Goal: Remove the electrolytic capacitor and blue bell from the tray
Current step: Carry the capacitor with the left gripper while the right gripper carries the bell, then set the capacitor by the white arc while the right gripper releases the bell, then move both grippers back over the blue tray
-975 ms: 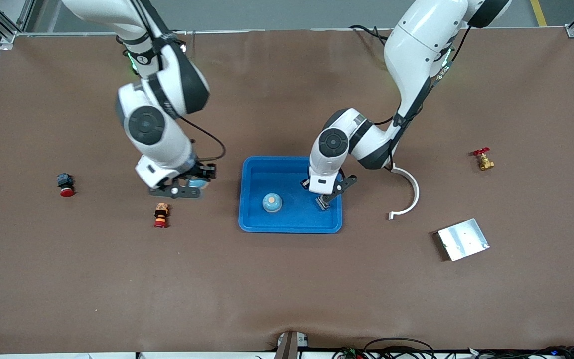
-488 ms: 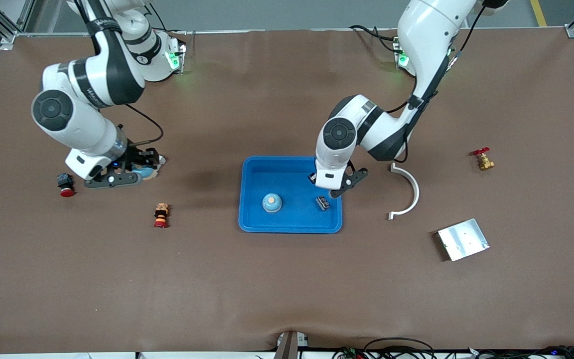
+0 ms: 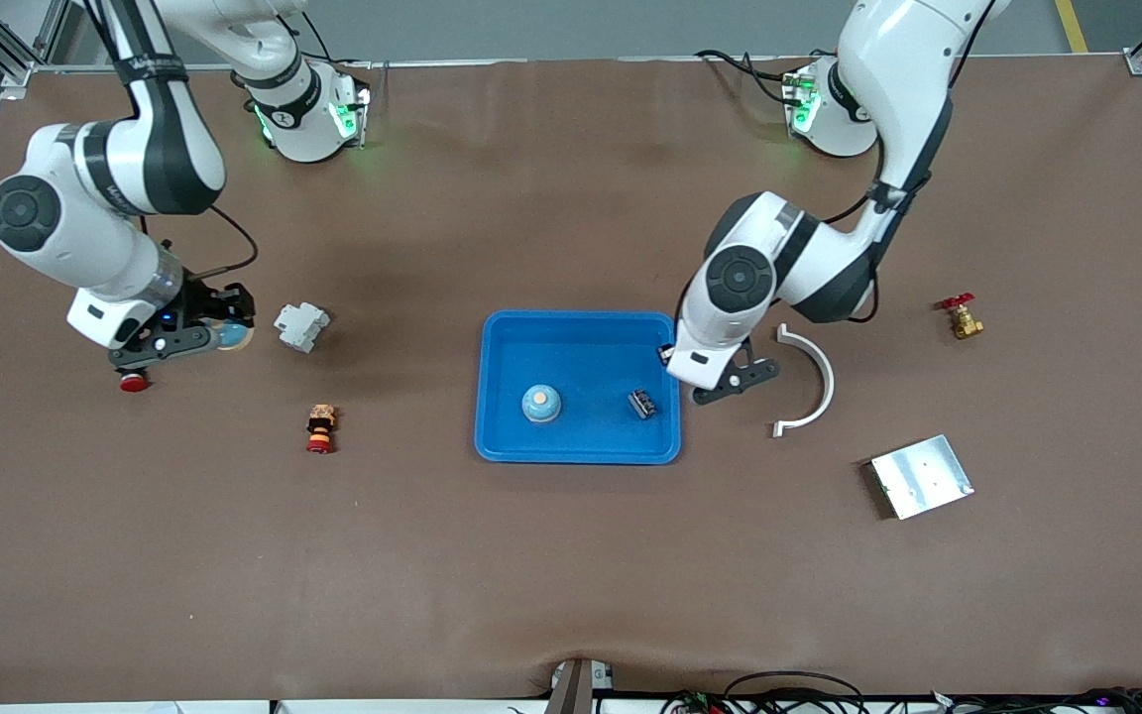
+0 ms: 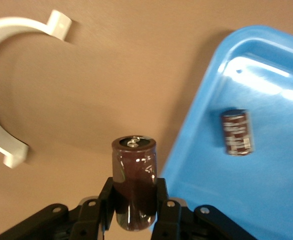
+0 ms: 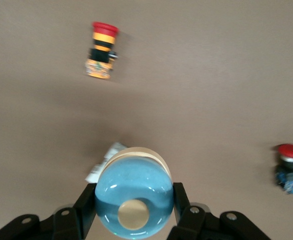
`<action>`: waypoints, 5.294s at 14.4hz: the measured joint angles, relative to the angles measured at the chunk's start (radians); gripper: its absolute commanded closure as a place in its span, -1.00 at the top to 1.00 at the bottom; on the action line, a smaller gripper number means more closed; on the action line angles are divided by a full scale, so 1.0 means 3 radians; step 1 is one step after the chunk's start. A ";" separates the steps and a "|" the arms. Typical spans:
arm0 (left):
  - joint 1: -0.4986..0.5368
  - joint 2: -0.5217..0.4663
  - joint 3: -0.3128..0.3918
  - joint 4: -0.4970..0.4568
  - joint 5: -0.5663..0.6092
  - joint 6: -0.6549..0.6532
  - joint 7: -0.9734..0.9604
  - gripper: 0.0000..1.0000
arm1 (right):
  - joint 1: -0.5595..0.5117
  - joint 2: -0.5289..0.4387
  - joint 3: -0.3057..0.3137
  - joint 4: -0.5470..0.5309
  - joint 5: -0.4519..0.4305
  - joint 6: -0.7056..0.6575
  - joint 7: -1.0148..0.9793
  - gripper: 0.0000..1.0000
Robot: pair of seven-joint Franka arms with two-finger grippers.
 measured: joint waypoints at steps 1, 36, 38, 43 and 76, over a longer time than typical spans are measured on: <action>0.0062 -0.0071 0.0000 -0.0096 0.0000 -0.0002 0.0198 -1.00 | -0.0134 0.0000 -0.0001 -0.0072 -0.0002 0.0124 -0.0229 -1.00; 0.2077 -0.0029 -0.0345 -0.1066 0.0552 0.1273 0.3120 -0.82 | -0.1253 0.0821 0.0120 -0.0791 0.0227 0.1595 -0.1523 1.00; 0.2106 0.0000 -0.0343 -0.1062 0.0625 0.1287 0.3083 -0.76 | -0.1249 0.0749 0.0174 -0.0611 0.0237 0.1169 -0.1515 1.00; 0.2135 0.0046 -0.0344 -0.1060 0.0630 0.1296 0.3083 -0.34 | -0.1168 0.0465 0.0250 0.0153 0.0501 -0.0083 -0.1443 1.00; 0.1875 -0.0189 -0.1124 0.0425 0.0137 -0.0764 0.0707 1.00 | 0.1648 0.2009 0.0261 0.2276 -0.0086 0.0311 0.4625 1.00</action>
